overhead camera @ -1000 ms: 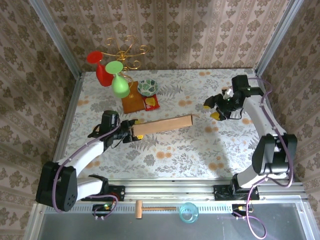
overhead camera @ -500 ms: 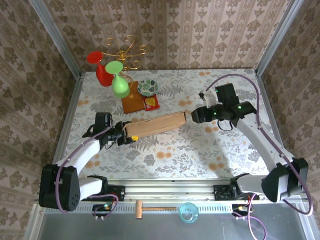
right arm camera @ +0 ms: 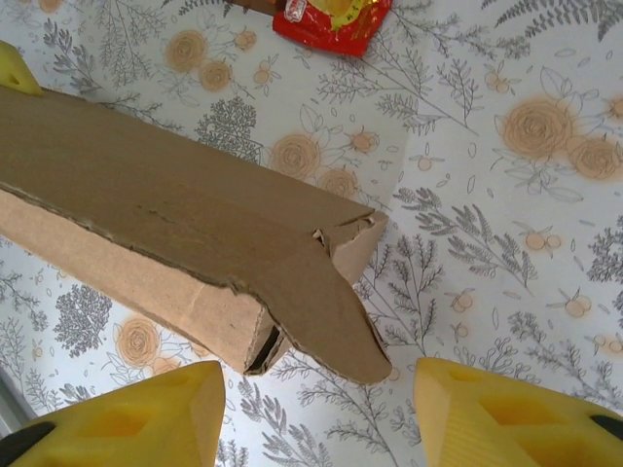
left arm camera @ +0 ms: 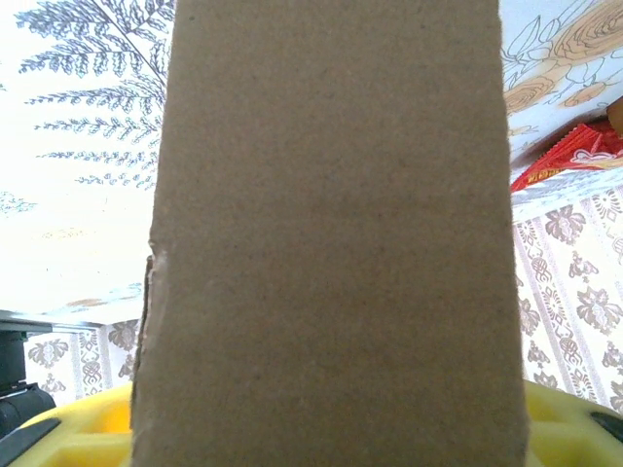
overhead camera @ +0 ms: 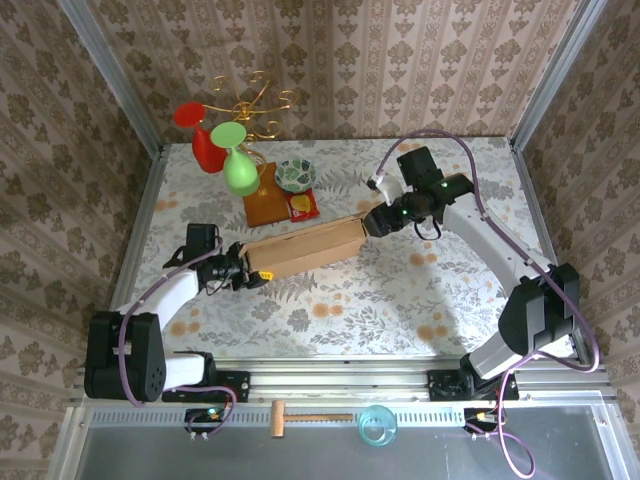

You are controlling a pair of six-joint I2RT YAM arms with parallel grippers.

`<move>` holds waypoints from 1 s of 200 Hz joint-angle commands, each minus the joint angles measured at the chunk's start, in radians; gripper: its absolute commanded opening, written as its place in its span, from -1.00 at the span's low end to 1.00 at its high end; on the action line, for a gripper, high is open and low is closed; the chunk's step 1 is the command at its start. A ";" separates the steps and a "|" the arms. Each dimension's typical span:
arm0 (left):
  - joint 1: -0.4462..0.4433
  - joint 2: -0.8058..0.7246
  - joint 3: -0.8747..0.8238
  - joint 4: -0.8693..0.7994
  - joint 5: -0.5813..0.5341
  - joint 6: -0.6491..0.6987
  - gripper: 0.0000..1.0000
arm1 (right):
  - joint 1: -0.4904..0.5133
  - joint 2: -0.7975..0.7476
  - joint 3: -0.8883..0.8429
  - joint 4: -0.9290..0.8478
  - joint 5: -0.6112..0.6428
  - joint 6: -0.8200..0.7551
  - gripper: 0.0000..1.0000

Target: Fold the paper box

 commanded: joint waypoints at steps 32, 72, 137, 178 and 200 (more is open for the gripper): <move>0.017 0.065 0.029 -0.081 -0.112 0.038 -0.23 | 0.011 0.062 0.090 -0.074 0.012 -0.026 -0.06; 0.020 0.088 0.046 -0.074 -0.109 0.046 -0.23 | 0.019 0.093 0.136 -0.097 0.014 -0.026 -0.30; 0.023 0.107 0.049 -0.048 -0.101 0.045 -0.23 | 0.042 0.090 0.137 -0.098 0.064 -0.016 -0.70; 0.023 0.115 0.050 -0.037 -0.096 0.043 -0.23 | 0.081 0.095 0.159 -0.102 0.100 0.050 -0.92; 0.023 0.116 0.051 -0.032 -0.094 0.043 -0.23 | 0.091 0.103 0.179 -0.118 0.110 0.104 -1.00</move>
